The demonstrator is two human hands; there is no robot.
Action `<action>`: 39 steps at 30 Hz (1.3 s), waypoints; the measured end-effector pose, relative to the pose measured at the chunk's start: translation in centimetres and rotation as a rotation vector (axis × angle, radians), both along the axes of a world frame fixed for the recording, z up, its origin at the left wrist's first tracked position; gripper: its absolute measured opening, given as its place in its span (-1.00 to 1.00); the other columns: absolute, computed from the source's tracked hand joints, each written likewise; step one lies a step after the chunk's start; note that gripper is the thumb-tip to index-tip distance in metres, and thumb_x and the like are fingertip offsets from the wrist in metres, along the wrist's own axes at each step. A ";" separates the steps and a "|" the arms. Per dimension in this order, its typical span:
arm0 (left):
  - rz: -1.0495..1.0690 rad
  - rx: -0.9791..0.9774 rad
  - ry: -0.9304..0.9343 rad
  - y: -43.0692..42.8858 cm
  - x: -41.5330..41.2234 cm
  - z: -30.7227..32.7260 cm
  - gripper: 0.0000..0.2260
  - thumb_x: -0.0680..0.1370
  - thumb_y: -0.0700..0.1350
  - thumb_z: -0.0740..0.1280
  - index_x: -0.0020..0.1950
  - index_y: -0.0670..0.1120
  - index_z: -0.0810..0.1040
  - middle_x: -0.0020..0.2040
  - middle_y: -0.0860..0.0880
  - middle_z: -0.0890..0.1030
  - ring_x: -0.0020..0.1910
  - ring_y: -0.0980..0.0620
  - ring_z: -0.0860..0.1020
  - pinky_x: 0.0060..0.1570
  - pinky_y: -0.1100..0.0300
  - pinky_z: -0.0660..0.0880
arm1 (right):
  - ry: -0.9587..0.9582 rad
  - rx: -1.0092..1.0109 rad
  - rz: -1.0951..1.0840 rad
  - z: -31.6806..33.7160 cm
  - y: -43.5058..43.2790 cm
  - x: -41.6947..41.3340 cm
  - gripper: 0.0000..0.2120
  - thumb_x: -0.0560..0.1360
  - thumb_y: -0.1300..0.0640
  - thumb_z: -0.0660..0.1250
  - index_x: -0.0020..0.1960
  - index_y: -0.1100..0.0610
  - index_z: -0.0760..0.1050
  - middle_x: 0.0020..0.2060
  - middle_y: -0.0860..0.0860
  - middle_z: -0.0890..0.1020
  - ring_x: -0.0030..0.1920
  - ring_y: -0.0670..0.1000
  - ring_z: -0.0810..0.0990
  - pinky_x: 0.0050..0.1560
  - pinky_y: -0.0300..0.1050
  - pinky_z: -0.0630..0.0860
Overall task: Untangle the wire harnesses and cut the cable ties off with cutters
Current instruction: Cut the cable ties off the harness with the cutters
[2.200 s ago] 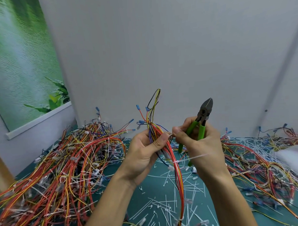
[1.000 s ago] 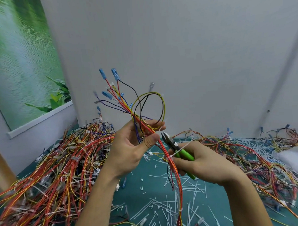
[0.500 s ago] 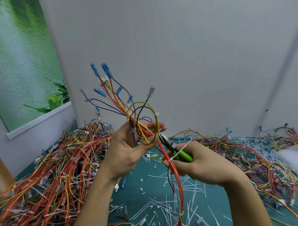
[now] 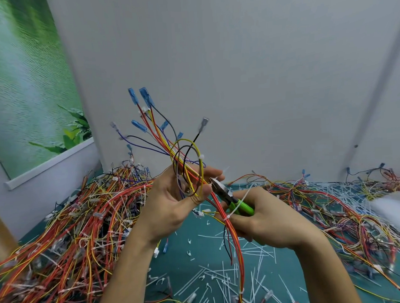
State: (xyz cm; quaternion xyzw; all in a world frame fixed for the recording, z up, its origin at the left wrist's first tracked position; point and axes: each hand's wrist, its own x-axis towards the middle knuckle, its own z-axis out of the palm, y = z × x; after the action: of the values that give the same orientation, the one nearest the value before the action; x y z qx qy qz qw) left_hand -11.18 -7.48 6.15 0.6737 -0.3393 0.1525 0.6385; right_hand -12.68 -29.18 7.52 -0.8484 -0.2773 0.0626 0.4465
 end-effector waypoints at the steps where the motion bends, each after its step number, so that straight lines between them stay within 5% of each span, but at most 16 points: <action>1: 0.001 0.000 0.002 0.0 0.0 0.0 -0.77 0.58 -0.14 0.41 0.23 -0.11 0.58 0.18 -0.10 0.69 0.21 -0.12 0.65 0.21 0.06 0.57 | -0.005 -0.004 -0.007 0.0 0.0 0.0 -0.82 0.60 0.11 0.36 -0.17 -0.06 0.57 -0.45 -0.04 0.58 -0.45 -0.07 0.50 -0.44 -0.26 0.44; 10: -0.021 0.038 0.002 0.0 -0.1 0.0 -0.77 0.62 -0.16 0.36 0.27 -0.04 0.57 0.24 -0.08 0.66 0.24 -0.12 0.63 0.26 0.06 0.55 | -0.002 -0.054 -0.026 0.3 0.1 -0.3 -0.83 0.60 0.10 0.38 -0.14 -0.12 0.57 -0.44 -0.06 0.61 -0.45 -0.12 0.54 -0.44 -0.30 0.45; 16: -0.035 0.083 0.013 -0.5 -0.3 0.1 -0.75 0.62 -0.12 0.37 0.30 -0.04 0.55 0.30 -0.03 0.63 0.27 -0.06 0.62 0.26 0.10 0.54 | -0.028 -0.072 -0.011 0.2 0.1 -0.5 -0.88 0.59 -0.02 0.41 -0.11 -0.05 0.59 -0.43 -0.09 0.56 -0.39 -0.05 0.49 -0.32 -0.04 0.50; 28: 0.093 0.038 0.063 -0.6 -0.4 -0.2 -0.83 0.52 -0.06 0.45 0.08 -0.04 0.60 0.02 -0.02 0.72 0.05 0.03 0.69 0.10 0.24 0.57 | -0.010 -0.078 -0.063 0.6 0.1 -1.3 -0.79 0.62 0.02 0.35 -0.17 0.08 0.54 -0.44 0.00 0.56 -0.44 -0.05 0.49 -0.36 -0.09 0.49; 33: 0.155 0.087 0.043 -0.4 -0.5 -0.2 -0.70 0.48 0.08 0.43 0.03 -0.12 0.60 -0.07 -0.02 0.70 -0.06 0.06 0.68 0.02 0.27 0.57 | -0.019 -0.094 -0.051 0.8 0.1 -1.5 -0.74 0.61 0.03 0.34 -0.24 -0.18 0.53 -0.42 -0.08 0.61 -0.38 -0.07 0.56 -0.30 -0.10 0.54; 39: 0.234 0.215 -0.017 -0.1 -0.4 -0.3 -0.74 0.52 0.08 0.43 -0.22 -0.08 0.58 -0.33 0.11 0.63 -0.30 0.19 0.59 -0.21 0.43 0.44 | -0.011 -0.082 -0.033 1.0 0.3 -1.6 -0.72 0.62 0.04 0.35 -0.25 -0.20 0.53 -0.42 -0.08 0.61 -0.36 -0.06 0.54 -0.32 -0.12 0.51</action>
State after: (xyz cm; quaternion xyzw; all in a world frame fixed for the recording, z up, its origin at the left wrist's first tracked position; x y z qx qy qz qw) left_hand -11.55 -7.55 5.87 0.7717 -0.2784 0.1943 0.5378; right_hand -14.30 -28.92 8.48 -0.8707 -0.2631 0.0619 0.4108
